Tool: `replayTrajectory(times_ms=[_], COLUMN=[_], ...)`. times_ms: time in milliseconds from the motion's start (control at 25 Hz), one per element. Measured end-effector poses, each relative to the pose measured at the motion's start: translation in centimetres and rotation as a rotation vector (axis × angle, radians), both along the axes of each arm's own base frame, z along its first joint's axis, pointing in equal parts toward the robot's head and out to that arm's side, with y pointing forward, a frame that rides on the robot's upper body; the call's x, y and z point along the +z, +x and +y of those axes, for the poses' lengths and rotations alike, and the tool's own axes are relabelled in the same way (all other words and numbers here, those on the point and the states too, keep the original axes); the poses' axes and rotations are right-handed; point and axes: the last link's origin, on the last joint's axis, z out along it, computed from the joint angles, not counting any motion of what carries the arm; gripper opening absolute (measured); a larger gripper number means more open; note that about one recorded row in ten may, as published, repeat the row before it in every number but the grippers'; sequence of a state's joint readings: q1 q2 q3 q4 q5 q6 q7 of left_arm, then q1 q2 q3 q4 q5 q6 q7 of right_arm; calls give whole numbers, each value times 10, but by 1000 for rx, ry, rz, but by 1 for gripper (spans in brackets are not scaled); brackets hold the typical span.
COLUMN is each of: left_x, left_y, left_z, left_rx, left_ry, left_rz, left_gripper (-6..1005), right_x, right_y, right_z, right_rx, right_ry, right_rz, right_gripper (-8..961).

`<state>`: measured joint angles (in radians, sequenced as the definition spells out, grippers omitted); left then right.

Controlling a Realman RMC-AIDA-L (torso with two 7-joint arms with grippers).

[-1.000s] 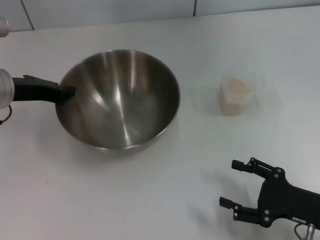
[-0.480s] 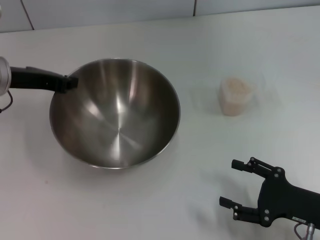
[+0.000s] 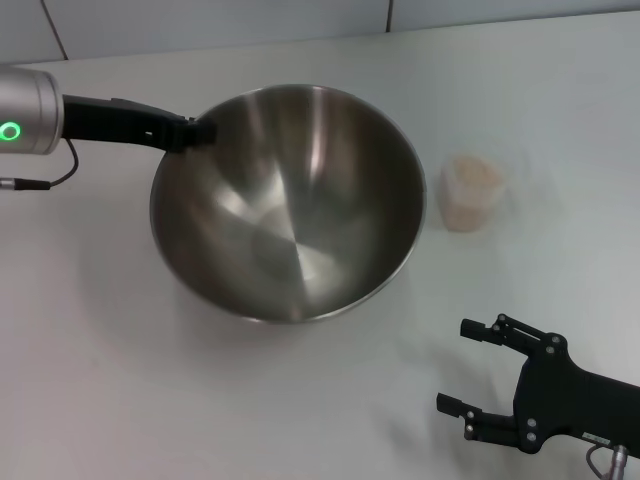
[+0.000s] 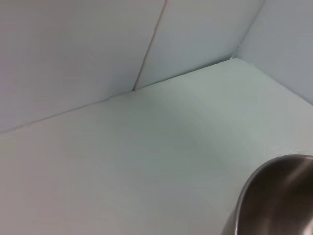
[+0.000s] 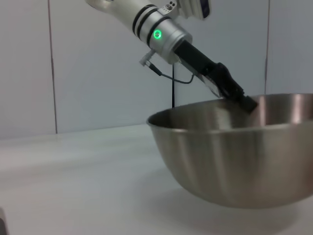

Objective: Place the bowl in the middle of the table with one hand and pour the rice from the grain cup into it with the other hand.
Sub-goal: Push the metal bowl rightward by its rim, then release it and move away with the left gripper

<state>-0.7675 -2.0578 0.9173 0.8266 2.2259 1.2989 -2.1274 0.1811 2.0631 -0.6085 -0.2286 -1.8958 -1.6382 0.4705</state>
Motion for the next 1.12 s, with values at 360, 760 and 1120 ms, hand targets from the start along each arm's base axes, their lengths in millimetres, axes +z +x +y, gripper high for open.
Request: replayTrajectory(times_ms=[360,760,1120], left_x=[-20,-16,34], left_y=[-9,-18,-16], left_z=[14,10,-17], left_rx=[35,28,-195], left_ry=[65,100,281], left_rz=[83,76,-100], left_gripper=[39,38,247], right_x=[2,2,5], right_y=[0,0,3], right_z=[0,0,1], right_rx=[3,2,-29], right_ry=[0,1,40], right_rz=[4,4,8], right_gripper=[821,817,814])
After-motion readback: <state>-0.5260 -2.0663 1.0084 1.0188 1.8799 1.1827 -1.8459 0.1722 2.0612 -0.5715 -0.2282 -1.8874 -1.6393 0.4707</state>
